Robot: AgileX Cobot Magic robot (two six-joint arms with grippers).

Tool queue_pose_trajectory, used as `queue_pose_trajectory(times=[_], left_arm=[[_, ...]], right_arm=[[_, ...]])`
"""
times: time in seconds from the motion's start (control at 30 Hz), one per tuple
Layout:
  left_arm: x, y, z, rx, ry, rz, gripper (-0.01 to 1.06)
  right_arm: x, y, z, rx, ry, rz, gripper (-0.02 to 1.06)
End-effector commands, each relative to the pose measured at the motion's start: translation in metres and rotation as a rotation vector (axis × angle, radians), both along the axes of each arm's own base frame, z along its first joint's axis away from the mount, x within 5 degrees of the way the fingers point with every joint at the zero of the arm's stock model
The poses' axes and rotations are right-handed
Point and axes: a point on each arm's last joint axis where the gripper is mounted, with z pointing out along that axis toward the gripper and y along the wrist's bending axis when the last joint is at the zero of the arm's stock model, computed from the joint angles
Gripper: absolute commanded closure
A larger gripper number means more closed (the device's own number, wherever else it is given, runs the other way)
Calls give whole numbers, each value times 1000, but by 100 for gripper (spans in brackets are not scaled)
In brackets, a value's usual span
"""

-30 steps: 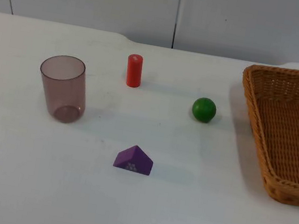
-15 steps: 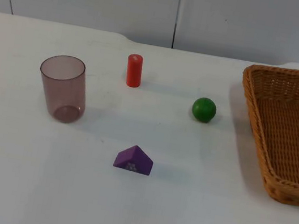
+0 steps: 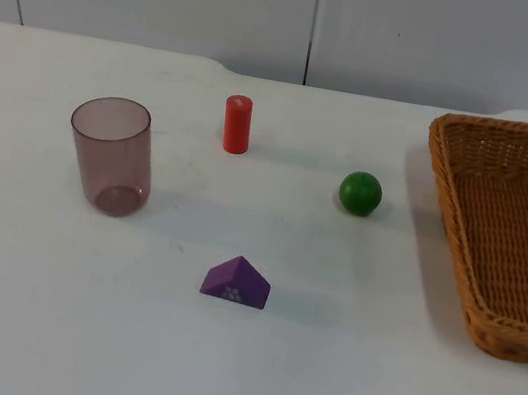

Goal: Pick up the basket with the left hand and place the triangular block into the basket with the right hand.

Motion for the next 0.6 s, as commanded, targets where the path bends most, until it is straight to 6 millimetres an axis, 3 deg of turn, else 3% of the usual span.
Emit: queue_pose_trajectory(times=[0.0, 0.1, 0.13, 0.3, 0.33, 0.43, 0.47, 0.57], left_arm=[[16, -8, -7, -63, 29, -72, 0], [42, -26, -24, -167, 105, -195, 0], [42, -26, -24, -167, 105, -195, 0], [69, -83, -57, -199, 241, -412, 0], [69, -83, -57, -199, 241, -412, 0], [79, -131, -81, -191, 295, -522, 0], [79, -131, -81, -191, 295, -522, 0], [88, -182, -115, -190, 364, -594, 0]], right_arm=[[4, 0, 1, 5, 2, -1, 0], [8, 0, 1, 4, 10, -1, 0], [8, 0, 1, 4, 10, -1, 0], [7, 1, 0, 16, 22, 5, 0], [7, 1, 0, 16, 22, 5, 0], [7, 1, -1, 18, 28, 6, 0], [7, 1, -1, 18, 28, 6, 0], [7, 1, -2, 18, 40, 5, 0]])
